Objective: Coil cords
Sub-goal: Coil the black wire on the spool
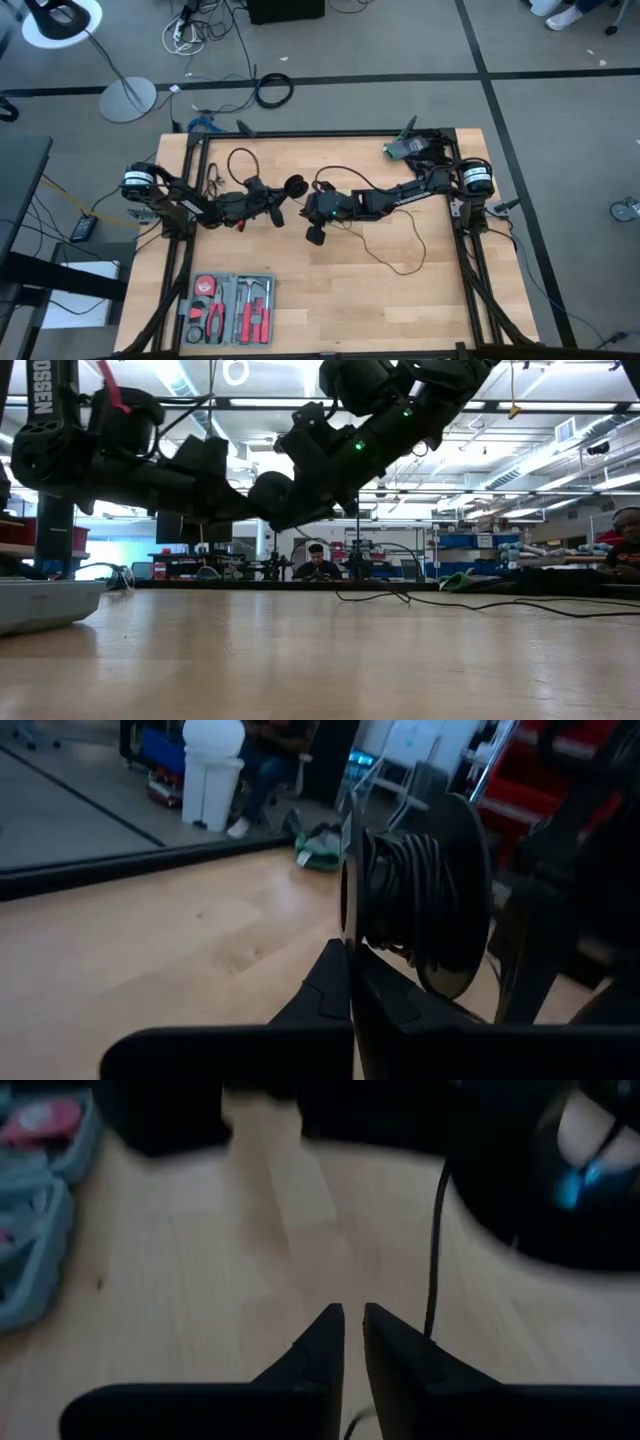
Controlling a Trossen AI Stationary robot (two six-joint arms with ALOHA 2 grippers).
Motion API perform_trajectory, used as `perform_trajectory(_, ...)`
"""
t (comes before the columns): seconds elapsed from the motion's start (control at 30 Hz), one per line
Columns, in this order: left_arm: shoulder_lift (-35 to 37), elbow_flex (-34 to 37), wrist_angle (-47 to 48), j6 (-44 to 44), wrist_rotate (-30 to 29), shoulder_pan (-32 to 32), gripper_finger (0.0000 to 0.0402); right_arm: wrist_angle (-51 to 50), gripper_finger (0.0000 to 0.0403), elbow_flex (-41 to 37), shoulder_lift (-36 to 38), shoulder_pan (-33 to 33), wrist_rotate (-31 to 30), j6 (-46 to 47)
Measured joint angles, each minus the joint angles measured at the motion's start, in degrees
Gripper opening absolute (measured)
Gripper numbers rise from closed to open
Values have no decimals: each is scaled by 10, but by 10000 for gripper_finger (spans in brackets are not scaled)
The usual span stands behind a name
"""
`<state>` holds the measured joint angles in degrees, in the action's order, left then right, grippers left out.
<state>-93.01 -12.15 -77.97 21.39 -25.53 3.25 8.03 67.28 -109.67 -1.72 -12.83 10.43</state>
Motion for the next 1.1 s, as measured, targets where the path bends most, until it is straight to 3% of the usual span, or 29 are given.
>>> perform_trajectory(0.17,0,38,-75,0,4,0,0,28,38,-54,0,-15,-59,16)
perform_trajectory(0.47,0,72,-95,13,14,0,0,354,36,-200,1,-29,-70,30)
perform_trajectory(0.8,0,72,-101,13,49,0,0,387,41,-238,1,-17,-71,49)
perform_trajectory(1.1,0,72,-97,14,108,0,0,516,65,-238,1,16,-56,-9)
